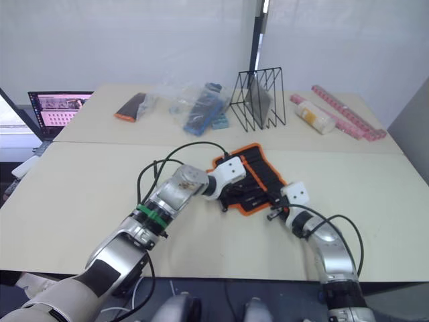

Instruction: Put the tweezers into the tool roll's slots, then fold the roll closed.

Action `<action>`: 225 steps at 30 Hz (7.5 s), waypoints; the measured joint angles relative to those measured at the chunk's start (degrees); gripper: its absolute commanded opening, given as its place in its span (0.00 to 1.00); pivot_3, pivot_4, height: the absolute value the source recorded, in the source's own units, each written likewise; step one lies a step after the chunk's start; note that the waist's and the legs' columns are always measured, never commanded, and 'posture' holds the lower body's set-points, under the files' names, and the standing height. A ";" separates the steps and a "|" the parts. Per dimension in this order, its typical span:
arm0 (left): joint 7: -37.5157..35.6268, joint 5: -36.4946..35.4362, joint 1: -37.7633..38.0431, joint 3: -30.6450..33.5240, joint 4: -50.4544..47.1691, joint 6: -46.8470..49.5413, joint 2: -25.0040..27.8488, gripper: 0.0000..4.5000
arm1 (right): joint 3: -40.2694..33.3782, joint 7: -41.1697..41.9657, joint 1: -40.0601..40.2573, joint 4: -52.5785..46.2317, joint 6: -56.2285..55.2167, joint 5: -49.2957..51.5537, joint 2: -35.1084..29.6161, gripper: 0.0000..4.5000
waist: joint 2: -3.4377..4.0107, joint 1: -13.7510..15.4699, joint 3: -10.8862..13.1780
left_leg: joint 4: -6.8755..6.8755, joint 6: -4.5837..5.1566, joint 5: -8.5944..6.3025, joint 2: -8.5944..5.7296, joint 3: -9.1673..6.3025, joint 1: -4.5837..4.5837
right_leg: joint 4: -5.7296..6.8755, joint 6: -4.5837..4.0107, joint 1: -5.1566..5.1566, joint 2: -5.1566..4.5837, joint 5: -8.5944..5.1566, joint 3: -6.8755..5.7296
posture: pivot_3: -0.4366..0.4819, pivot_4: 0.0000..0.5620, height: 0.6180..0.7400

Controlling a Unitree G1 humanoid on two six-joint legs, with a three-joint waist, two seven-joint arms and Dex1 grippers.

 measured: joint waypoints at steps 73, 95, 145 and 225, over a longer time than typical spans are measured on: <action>13.20 -20.74 71.93 55.82 -61.43 -3.01 10.64 0.99 | 0.03 5.44 -6.33 13.43 -6.76 1.14 -0.22 0.00 | -0.04 -0.36 -0.12 | -0.08 -0.45 -0.28 0.16 0.06 0.53 | -0.22 -0.05 0.10 -0.09 -0.04 0.31 | 0.48 0.27 0.55; 19.97 -25.48 72.28 49.95 -61.53 -7.08 11.65 0.99 | -0.12 6.71 -7.15 15.76 -8.29 1.11 -0.12 0.00 | -0.15 -0.17 -0.24 | -0.07 -0.23 -0.16 0.23 0.12 0.53 | -0.23 -0.08 0.11 0.00 -0.07 0.27 | 0.48 0.27 0.55; 39.49 -11.82 29.51 31.02 -34.93 9.39 9.33 0.01 | 0.04 4.09 -3.70 6.69 -2.28 0.97 0.11 0.00 | -0.16 -0.26 -0.28 | -0.21 -0.10 -0.03 0.13 0.10 0.21 | -0.08 -0.06 -0.02 0.04 -0.04 0.26 | 0.48 0.27 0.55; 4.06 2.60 -12.46 7.64 36.56 -26.36 -10.75 0.21 | -0.60 -0.95 1.16 0.17 -1.82 0.56 1.43 0.00 | 0.04 -0.20 -0.11 | -0.07 0.07 -0.04 -0.09 0.04 -0.08 | -0.03 0.16 -0.06 -0.03 -0.13 0.16 | 0.48 0.27 0.55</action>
